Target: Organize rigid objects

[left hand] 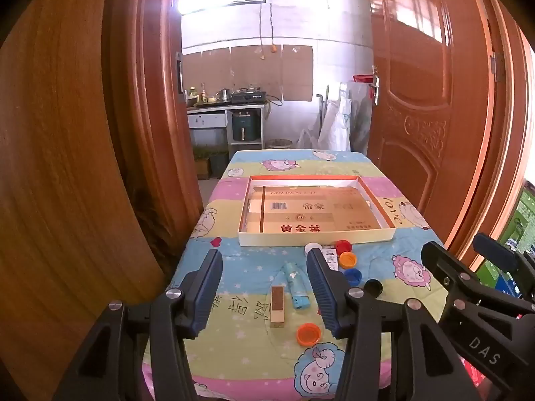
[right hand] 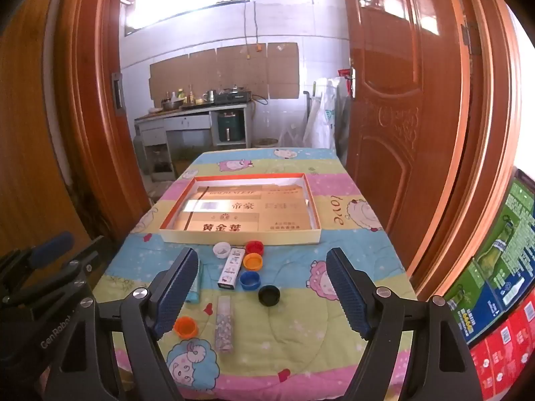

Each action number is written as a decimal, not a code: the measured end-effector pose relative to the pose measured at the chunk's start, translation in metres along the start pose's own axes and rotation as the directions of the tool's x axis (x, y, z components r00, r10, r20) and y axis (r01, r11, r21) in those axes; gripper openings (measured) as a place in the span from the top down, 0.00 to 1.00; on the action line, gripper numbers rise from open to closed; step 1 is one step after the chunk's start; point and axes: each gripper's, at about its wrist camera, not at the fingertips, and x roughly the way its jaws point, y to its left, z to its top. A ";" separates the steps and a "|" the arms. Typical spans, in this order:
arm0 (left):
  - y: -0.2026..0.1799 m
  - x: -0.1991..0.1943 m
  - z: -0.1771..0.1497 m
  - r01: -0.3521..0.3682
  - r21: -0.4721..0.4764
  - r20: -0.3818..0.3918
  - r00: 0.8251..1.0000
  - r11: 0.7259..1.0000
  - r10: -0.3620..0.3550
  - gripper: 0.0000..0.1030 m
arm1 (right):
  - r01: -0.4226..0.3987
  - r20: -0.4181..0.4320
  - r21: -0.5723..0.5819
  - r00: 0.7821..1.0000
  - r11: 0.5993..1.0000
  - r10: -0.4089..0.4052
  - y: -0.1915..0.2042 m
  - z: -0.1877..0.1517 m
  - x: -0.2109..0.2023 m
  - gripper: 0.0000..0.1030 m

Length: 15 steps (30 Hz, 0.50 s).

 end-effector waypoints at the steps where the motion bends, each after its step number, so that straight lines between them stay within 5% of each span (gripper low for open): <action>1: 0.000 0.000 0.000 0.004 0.000 0.000 1.000 1.000 -0.004 0.49 | -0.001 0.003 0.002 1.000 1.000 0.001 0.000 0.000 -0.001 0.22; 15: -0.002 -0.003 -0.001 0.016 0.006 -0.007 1.000 1.000 -0.016 0.49 | 0.002 0.001 0.000 1.000 1.000 -0.002 0.002 0.000 -0.004 0.22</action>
